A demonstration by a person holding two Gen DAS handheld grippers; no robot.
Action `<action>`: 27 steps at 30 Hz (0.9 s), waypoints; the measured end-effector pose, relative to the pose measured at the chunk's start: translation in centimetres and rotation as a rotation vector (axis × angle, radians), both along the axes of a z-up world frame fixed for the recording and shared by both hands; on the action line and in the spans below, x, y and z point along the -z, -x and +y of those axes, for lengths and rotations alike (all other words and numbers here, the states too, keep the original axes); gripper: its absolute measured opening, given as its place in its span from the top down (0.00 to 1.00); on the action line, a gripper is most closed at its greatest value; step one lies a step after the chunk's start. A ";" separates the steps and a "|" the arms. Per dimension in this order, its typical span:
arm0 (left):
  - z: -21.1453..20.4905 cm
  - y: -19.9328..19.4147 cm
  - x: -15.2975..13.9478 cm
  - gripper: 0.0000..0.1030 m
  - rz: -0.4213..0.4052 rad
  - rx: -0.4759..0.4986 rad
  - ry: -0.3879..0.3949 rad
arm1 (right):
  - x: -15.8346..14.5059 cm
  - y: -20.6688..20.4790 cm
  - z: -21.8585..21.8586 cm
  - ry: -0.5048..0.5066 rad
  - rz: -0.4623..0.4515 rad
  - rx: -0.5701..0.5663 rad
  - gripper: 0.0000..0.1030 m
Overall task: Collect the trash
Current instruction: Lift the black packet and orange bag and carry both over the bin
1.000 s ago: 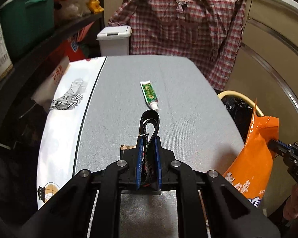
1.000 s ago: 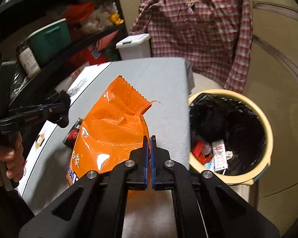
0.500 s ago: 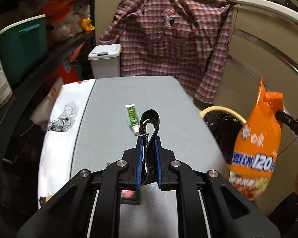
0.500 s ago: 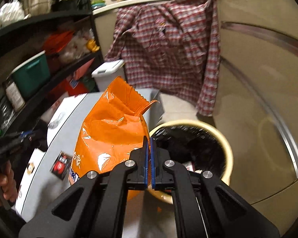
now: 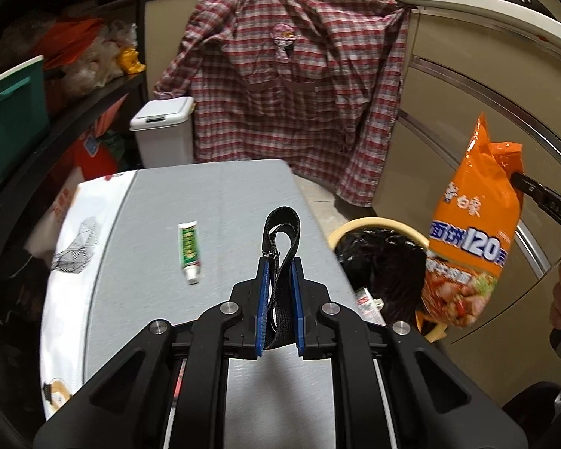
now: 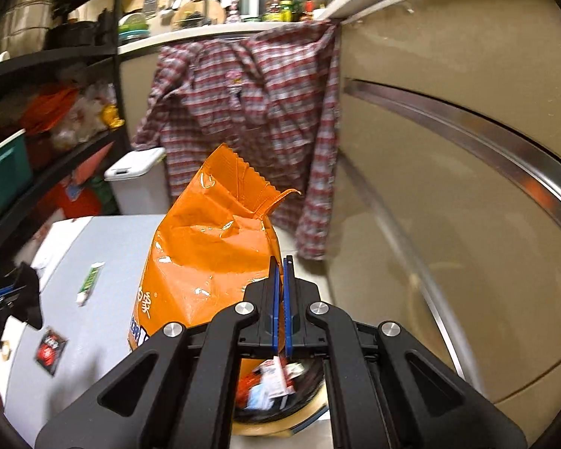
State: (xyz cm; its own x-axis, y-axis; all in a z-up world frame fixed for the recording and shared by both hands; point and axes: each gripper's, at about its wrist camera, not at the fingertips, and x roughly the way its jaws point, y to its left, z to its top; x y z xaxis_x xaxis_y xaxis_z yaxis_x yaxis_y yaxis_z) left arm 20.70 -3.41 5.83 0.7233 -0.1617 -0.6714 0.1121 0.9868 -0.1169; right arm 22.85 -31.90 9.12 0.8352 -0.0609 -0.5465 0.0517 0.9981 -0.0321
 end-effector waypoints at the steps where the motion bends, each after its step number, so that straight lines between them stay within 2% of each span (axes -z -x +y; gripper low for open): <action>1: -0.4 -0.2 0.0 0.89 0.000 0.006 0.000 | 0.2 -0.3 -0.6 -0.004 -0.003 0.014 0.98; 10: -4.1 -2.8 0.2 0.89 0.007 0.041 0.023 | 1.8 -1.2 -3.2 -0.020 -0.011 0.083 0.98; 15: -5.8 -4.2 0.7 0.89 0.014 0.055 0.039 | 2.8 -1.8 -3.1 0.034 -0.012 0.106 0.98; 27: -9.3 -6.2 1.7 0.89 0.032 0.098 0.035 | 3.6 -2.9 -4.0 0.080 -0.008 0.156 0.98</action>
